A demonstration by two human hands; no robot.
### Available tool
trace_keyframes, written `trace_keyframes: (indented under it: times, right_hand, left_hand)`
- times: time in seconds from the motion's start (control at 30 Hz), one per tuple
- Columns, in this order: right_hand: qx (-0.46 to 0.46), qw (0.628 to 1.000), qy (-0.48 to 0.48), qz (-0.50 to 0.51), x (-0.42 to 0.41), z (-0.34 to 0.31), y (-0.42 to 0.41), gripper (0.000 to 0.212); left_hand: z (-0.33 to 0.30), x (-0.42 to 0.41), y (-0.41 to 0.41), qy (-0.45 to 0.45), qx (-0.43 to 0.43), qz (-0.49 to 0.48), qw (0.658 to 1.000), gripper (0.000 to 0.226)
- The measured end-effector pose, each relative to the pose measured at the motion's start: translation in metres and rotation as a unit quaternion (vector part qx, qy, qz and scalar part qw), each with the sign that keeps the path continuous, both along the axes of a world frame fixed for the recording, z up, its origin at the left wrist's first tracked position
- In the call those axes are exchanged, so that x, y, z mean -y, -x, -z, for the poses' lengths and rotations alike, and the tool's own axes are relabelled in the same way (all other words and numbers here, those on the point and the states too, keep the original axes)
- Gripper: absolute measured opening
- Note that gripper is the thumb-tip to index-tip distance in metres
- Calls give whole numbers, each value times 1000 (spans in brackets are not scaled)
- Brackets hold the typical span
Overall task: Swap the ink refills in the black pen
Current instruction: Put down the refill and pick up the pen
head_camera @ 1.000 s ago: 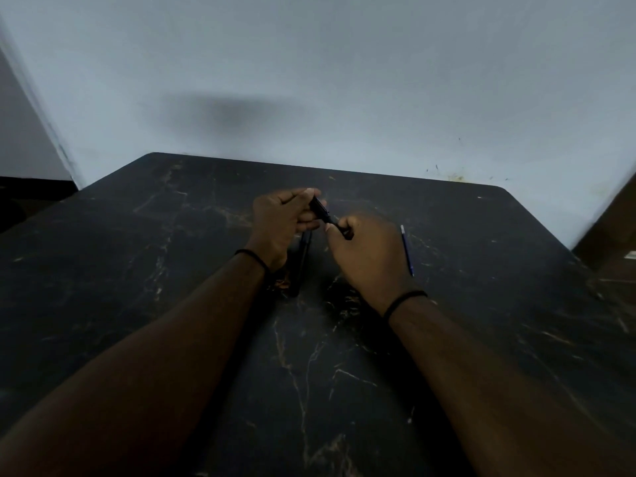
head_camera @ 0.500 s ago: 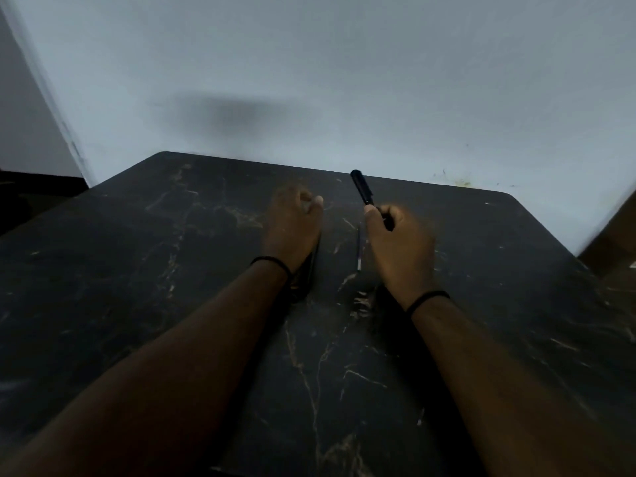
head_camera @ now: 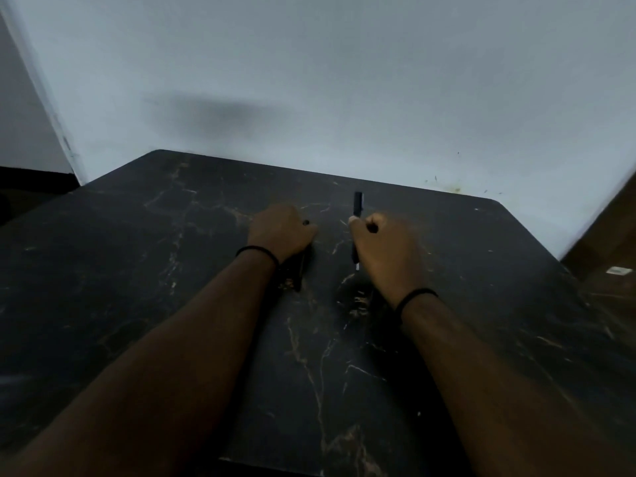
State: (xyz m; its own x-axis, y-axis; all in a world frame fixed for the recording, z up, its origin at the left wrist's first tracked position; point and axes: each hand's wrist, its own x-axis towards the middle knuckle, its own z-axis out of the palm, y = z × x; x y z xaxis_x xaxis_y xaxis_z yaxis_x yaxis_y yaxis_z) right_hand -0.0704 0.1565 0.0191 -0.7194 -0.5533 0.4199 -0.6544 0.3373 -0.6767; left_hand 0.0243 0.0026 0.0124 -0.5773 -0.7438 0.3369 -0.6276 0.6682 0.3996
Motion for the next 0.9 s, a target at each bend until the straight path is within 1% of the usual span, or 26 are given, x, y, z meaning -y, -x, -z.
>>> trace_keyframes:
  times: [0.07, 0.13, 0.2, 0.23, 0.3, 0.37, 0.43, 0.5, 0.57, 0.67, 0.77, 0.83, 0.9]
  right_hand:
    - [-57, 996, -70, -6, 6, 0, -8, 46]
    - [-113, 983, -143, -14, 15, 1, -18, 44]
    - [-125, 976, -176, -26, 25, 5, -27, 40]
    - [-123, 975, -182, -28, 29, 6, -31, 37]
    - [-132, 974, -185, -17, 39, 9, -36, 31]
    - [-136, 973, -187, 6, 49, 11, -40, 27]
    - [-149, 971, -184, 27, 57, 14, -43, 29]
    - [-176, 969, -170, 37, 62, 18, -45, 31]
    - [-188, 969, -155, 38, 63, 19, -45, 35]
    - [-189, 970, -151, 32, 62, 20, -44, 42]
    - [-177, 973, -147, 31, 61, 17, -44, 47]
    - [-167, 974, -150, 31, 59, 15, -44, 47]
    - [-161, 974, -155, 29, 57, 13, -45, 44]
  left_hand:
    - [1, 9, -6, -2, -35, -24, 999, 42]
    - [3, 19, -12, -15, -83, -35, 996, 41]
    - [4, 27, -17, -59, -146, -29, 987, 38]
    - [4, 30, -18, -94, -188, -20, 977, 35]
    - [2, 33, -20, -177, -291, -2, 940, 29]
    - [0, 35, -22, -222, -359, -6, 906, 25]
    - [1, 36, -23, -225, -372, -5, 900, 29]
    - [2, 37, -22, -212, -364, 11, 907, 42]
    - [3, 37, -21, -206, -355, 14, 912, 50]
    - [1, 37, -20, -198, -352, -3, 915, 47]
    - [1, 37, -21, -180, -325, -10, 928, 43]
    - [2, 37, -21, -175, -315, -12, 933, 42]
    - [2, 37, -21, -178, -326, -11, 929, 40]
